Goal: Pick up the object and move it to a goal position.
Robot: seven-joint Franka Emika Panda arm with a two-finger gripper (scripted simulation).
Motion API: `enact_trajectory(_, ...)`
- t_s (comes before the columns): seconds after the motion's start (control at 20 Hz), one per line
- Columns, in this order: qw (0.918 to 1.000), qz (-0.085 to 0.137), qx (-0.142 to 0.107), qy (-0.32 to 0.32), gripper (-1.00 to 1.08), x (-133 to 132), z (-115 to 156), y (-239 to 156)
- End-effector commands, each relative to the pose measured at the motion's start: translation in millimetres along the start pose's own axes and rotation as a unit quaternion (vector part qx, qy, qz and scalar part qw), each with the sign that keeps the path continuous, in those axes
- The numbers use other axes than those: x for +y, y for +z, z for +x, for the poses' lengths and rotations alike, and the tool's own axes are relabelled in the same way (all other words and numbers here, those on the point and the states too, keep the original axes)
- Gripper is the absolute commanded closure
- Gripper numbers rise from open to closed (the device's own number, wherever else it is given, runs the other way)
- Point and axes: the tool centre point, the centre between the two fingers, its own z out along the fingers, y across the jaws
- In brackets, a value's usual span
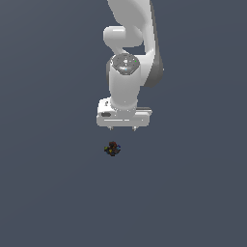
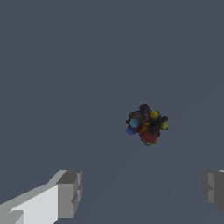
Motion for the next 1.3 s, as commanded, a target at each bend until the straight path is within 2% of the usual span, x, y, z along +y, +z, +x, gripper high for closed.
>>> enact_trajectory(0.0,1.0000,0.000,-0.002,0.006,-0.92,3.0,-1.2,-0.7)
enact_trajectory(0.4,0.9999,0.000,-0.001,-0.012,-0.92,4.0,-0.1,2.8)
enact_trajectory(0.8,0.9976,0.000,0.001,-0.070,-0.92,10.1,2.4,14.5)
enact_trajectory(1.0,0.9936,0.000,0.002,-0.113,-0.92,14.7,4.1,23.4)
enact_trajectory(1.25,0.9845,0.000,0.005,-0.175,-0.92,21.1,6.2,36.1)
